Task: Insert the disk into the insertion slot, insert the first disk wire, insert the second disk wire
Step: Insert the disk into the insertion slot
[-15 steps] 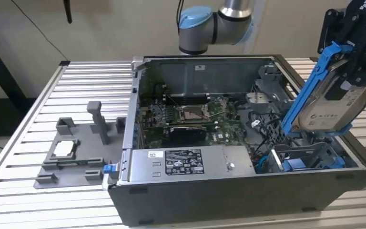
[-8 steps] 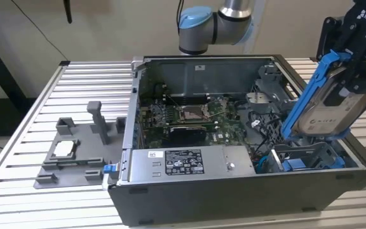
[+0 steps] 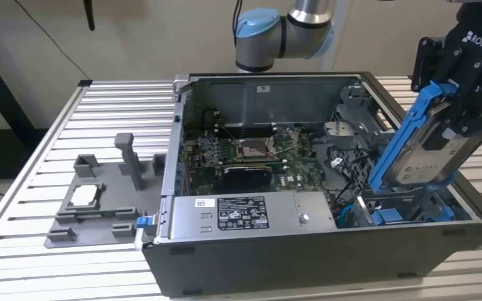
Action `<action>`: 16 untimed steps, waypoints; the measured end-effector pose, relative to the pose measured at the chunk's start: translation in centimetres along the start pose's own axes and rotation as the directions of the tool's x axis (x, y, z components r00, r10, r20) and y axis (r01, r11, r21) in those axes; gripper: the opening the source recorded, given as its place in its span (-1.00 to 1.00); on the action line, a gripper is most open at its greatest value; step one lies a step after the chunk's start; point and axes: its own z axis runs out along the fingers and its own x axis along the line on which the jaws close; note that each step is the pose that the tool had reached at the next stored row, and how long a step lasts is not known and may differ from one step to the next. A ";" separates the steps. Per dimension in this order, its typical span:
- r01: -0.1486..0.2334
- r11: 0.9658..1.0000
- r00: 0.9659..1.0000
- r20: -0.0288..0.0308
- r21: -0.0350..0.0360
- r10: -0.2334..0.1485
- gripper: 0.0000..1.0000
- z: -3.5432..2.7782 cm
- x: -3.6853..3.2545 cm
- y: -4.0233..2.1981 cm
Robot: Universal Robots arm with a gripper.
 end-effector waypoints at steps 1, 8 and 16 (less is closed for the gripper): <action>0.002 1.000 1.000 0.000 0.000 -0.002 -0.35 0.16 0.04 0.00; 0.023 1.000 1.000 -0.001 0.000 -0.023 -0.35 1.07 0.20 -0.08; 0.033 0.999 0.999 -0.002 0.001 -0.033 -0.35 2.39 0.20 -0.18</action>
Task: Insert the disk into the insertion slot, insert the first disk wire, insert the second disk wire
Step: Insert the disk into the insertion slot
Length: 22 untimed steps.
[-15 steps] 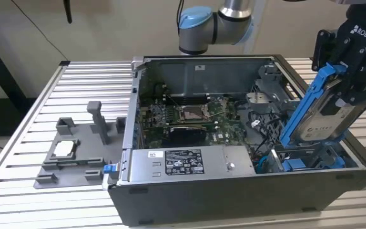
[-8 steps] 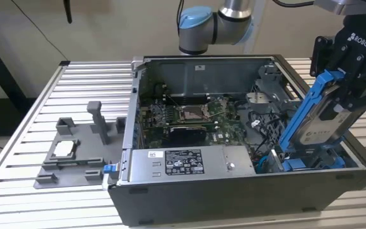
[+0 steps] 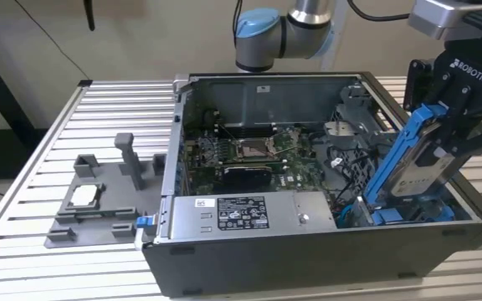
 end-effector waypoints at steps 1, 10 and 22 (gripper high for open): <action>0.000 1.000 1.000 0.000 0.000 0.000 -0.35 0.18 0.00 -0.01; -0.003 1.000 1.000 0.001 0.000 0.003 -0.35 1.07 0.02 -0.40; -0.039 0.999 0.999 0.005 -0.017 0.039 -0.35 2.53 0.01 -0.61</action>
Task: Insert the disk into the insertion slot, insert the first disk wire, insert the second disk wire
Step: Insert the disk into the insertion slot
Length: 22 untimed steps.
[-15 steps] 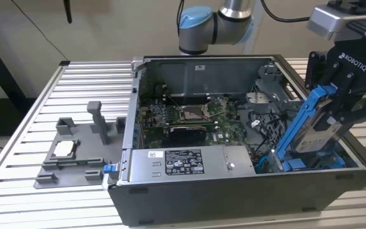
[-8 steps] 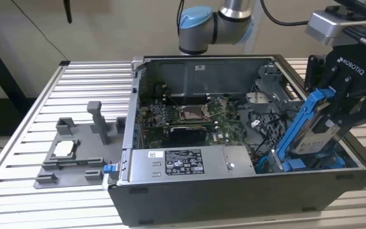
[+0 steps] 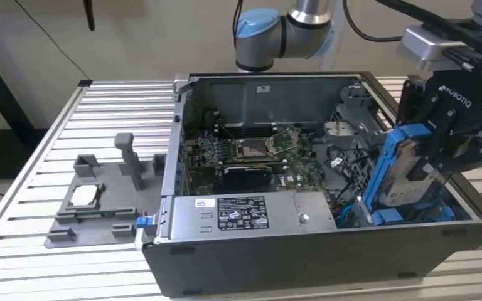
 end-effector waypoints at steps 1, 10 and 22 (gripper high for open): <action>0.000 1.000 1.000 0.000 -0.006 0.000 -0.35 -0.21 0.01 0.01; 0.000 1.000 1.000 0.000 -0.016 0.000 -0.35 -1.17 0.01 -0.06; 0.001 1.000 1.000 0.012 -0.016 0.000 -0.37 -2.20 0.04 0.00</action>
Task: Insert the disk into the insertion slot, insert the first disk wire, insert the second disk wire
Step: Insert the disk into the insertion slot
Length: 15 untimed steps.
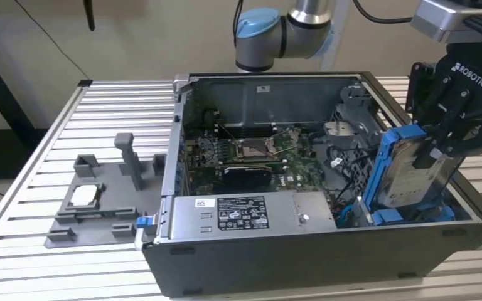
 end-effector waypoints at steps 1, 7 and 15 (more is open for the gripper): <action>0.000 1.000 1.000 0.000 0.000 0.000 -0.37 0.00 0.00 0.00; 0.000 0.999 1.000 0.002 -0.038 0.000 -0.37 -0.60 0.01 -0.31; 0.000 0.999 1.000 0.002 -0.039 0.001 -0.37 -0.62 0.01 -0.31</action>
